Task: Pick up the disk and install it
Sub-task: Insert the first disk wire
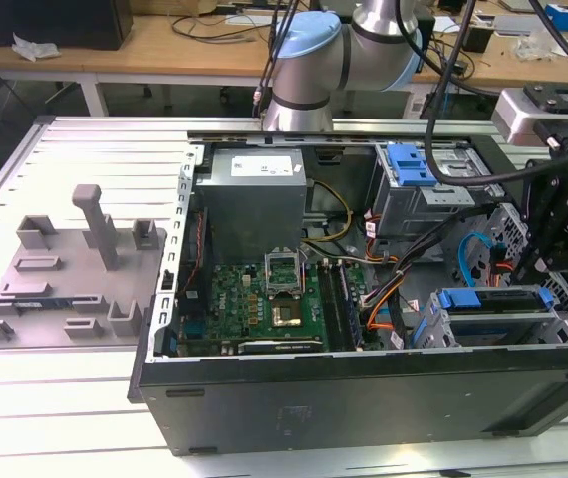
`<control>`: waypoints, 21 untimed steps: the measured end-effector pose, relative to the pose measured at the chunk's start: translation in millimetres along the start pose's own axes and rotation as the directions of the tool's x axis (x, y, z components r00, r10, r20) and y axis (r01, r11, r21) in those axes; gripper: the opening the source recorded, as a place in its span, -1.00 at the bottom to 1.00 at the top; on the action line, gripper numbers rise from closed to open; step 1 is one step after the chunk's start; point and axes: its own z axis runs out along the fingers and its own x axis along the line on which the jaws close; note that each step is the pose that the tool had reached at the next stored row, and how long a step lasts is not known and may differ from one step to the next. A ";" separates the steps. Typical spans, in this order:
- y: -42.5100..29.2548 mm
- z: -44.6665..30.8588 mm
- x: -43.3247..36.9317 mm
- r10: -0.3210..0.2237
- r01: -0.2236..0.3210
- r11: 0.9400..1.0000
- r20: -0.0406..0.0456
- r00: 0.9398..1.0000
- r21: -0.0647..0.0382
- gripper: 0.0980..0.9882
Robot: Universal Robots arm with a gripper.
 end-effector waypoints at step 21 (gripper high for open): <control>0.2 4.7 0.1 0.000 0.000 1.000 0.000 1.000 0.000 -0.84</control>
